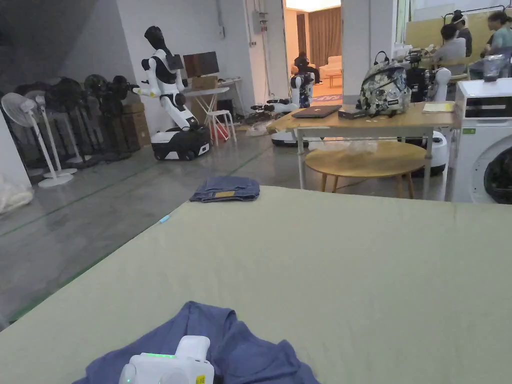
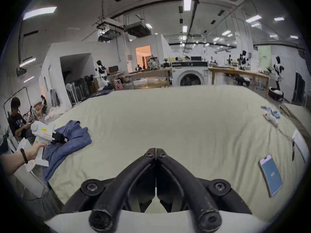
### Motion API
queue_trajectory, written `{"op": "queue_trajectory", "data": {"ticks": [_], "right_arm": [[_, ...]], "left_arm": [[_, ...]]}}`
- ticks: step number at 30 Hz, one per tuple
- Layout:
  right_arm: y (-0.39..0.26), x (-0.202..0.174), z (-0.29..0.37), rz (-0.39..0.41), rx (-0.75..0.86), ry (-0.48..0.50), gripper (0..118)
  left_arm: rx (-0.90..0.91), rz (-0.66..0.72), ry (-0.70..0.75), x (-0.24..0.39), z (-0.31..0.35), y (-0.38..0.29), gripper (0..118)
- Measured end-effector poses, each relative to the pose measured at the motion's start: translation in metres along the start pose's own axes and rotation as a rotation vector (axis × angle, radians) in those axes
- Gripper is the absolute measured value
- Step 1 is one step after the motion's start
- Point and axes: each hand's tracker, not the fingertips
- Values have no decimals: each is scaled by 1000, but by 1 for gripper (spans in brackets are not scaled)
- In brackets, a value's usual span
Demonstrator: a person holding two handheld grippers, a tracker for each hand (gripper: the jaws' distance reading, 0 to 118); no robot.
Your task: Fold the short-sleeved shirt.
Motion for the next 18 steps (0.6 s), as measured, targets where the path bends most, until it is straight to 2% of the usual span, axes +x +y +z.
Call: {"op": "queue_trajectory", "data": {"ticks": [2,4,6,8,11,13,18], "right_arm": [[-3,3,3,10,-7,-5,0],[-3,8,11,20,0,-2,0],[-1,13,20,35,22,-7,0],[-2,18,30,21,44,-23,0],[-7,32,39,-25,58,-28,0],[-12,38,43,-22,64,-74,0],[-13,53,59,-81,90,-95,0]], "left_arm": [[2,-7,3,1,2,5,0],[18,87,-74,-16,18,17,0],[167,248,-162,-34,54,37,0],[279,312,-152,-45,87,69,0],[399,206,-107,-41,138,113,0],[463,189,-114,-20,183,139,0],[623,94,-206,53,253,202,0]]}}
